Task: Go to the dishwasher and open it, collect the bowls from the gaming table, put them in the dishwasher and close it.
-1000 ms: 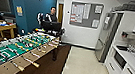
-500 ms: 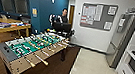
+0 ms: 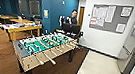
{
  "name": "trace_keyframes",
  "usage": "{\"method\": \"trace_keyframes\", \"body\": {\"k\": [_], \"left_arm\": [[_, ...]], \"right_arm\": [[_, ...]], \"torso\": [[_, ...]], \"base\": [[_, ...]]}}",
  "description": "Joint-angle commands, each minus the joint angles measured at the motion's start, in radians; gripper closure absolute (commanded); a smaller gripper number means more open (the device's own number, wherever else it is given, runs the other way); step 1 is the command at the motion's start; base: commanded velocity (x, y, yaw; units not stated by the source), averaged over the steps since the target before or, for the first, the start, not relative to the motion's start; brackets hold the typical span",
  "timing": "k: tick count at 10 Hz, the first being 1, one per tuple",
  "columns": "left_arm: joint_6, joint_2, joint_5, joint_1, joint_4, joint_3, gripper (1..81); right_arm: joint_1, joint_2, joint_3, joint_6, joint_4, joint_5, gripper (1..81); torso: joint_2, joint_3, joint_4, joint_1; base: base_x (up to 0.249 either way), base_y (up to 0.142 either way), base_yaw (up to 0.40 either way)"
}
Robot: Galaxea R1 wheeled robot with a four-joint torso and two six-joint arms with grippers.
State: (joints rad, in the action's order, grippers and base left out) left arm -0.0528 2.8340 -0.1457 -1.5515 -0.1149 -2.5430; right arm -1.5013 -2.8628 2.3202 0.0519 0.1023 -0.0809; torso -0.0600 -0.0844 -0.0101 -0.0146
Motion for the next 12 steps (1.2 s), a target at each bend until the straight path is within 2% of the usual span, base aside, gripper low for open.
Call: {"method": "trace_keyframes", "body": {"k": [1, 12], "left_arm": [[0.004, -0.023, 0.051, 0.037, -0.003, -0.003, 1.0], [0.001, -0.028, 0.052, 0.035, 0.001, -0.013, 1.0]], "right_arm": [[0.049, 0.007, -0.021, 0.000, -0.007, 0.052, 1.0], [0.048, 0.012, -0.023, 0.000, -0.013, 0.052, 1.0]], "torso": [[0.000, 0.000, 0.000, 0.000], [0.000, 0.000, 0.000, 0.000]], "base": [[0.000, 0.000, 0.303], [0.000, 0.000, 0.303]]}}
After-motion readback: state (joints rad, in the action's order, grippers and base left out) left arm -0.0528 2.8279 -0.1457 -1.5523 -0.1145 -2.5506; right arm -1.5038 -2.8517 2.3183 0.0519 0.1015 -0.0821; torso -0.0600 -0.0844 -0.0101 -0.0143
